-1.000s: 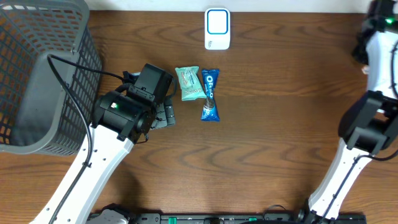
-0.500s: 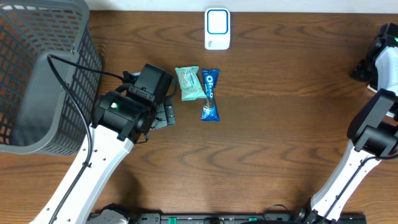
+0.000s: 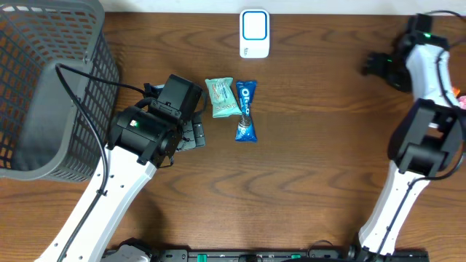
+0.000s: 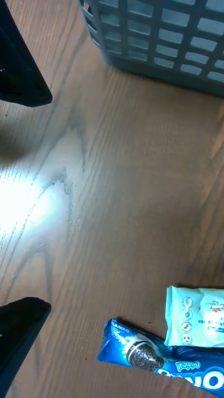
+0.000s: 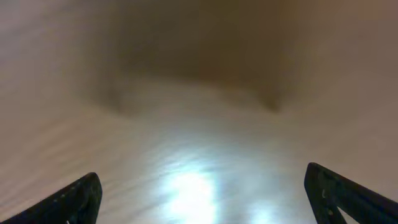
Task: Scan the item barcode
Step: 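Reach the right gripper to the blue Oreo pack and grasp it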
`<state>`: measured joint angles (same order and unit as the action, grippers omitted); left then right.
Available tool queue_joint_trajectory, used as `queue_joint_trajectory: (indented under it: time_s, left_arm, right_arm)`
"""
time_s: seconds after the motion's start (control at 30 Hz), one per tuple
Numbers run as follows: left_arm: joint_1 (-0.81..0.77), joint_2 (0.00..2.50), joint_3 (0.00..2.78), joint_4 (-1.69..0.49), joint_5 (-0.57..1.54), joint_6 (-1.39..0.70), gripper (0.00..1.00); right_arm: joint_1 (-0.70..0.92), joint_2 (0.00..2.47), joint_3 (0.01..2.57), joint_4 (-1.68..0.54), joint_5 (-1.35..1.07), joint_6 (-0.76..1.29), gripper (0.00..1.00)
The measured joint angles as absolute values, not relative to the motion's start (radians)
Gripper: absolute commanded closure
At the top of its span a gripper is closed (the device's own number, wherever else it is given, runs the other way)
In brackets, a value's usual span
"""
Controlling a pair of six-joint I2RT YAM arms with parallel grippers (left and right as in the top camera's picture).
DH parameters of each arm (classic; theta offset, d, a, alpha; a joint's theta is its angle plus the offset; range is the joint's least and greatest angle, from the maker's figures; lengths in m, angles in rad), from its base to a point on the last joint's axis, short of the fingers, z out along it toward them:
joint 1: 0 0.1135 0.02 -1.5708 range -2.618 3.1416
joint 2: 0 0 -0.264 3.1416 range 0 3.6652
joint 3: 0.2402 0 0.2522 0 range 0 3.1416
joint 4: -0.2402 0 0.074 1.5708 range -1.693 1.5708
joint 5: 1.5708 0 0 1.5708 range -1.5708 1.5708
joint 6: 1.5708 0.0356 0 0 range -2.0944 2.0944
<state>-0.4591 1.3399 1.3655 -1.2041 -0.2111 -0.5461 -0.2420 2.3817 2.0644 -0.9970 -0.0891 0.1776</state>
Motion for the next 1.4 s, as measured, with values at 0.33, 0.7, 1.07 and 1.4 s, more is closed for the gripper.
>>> queue_joint_trajectory:
  time_s: [0.33, 0.7, 1.07, 1.4]
  left_arm:
    - [-0.459, 1.34, 1.365, -1.204, -0.211, -0.546, 0.02]
    - [-0.459, 1.34, 1.365, -1.204, -0.211, -0.546, 0.02]
    - [-0.459, 1.34, 1.365, -1.204, -0.211, -0.546, 0.02]
    - [-0.459, 1.34, 1.365, -1.204, -0.211, -0.546, 0.02]
  right_arm:
    - [-0.011, 2.382, 2.061, -1.079, -0.484, 0.069, 0.2]
    - [0.282, 2.382, 1.934, -0.999, -0.562, 0.099, 0.34]
    - [0.293, 2.382, 1.909, -0.985, -0.676, 0.13, 0.41]
    - [0.293, 2.362, 1.761, -0.808, -0.75, 0.182, 0.7]
